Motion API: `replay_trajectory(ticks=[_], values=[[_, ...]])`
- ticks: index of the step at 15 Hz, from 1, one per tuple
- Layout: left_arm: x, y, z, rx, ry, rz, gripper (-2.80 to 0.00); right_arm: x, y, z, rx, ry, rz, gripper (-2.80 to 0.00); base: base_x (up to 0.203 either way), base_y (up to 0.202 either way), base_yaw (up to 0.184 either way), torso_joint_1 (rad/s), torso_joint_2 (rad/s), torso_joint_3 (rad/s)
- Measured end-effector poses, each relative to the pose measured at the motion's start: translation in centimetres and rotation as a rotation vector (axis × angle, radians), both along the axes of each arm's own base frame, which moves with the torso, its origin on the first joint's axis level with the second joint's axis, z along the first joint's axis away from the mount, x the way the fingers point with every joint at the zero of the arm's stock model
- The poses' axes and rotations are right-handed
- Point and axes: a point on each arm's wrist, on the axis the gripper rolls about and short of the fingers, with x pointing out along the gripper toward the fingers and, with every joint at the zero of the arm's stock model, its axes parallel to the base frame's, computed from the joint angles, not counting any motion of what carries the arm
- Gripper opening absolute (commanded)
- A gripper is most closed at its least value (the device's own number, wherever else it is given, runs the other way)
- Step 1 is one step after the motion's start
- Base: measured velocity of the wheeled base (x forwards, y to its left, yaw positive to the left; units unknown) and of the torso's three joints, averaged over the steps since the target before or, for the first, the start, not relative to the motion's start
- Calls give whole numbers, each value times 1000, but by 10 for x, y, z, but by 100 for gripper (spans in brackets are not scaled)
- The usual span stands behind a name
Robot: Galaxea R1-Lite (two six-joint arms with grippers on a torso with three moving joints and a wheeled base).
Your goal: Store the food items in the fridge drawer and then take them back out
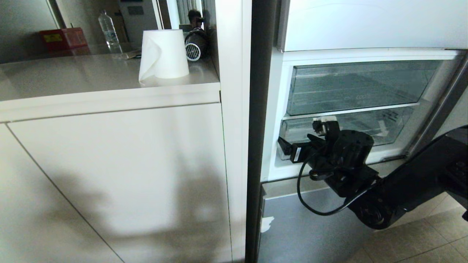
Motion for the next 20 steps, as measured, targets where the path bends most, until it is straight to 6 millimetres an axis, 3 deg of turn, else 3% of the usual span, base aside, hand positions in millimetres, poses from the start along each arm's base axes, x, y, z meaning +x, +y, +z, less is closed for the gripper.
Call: replay_trajectory(ticks=[2,3,15,17,20], values=[[0,0,0,0,0,0,-280,2,1,1,4,-10,2,0,0,0,0,0,0,0],[0,0,0,0,0,0,-280,3,2,0,5,-12,3,-280,0,0,0,0,0,0],[0,0,0,0,0,0,-280,4,27,-2,12,-29,55,-280,0,0,0,1,4,0],[0,0,0,0,0,0,-280,0,25,-3,7,-18,58,-280,0,0,0,0,0,0],[0,0,0,0,0,-1,-280,-22,18,-3,-6,24,72,-280,0,0,0,0,0,0]])
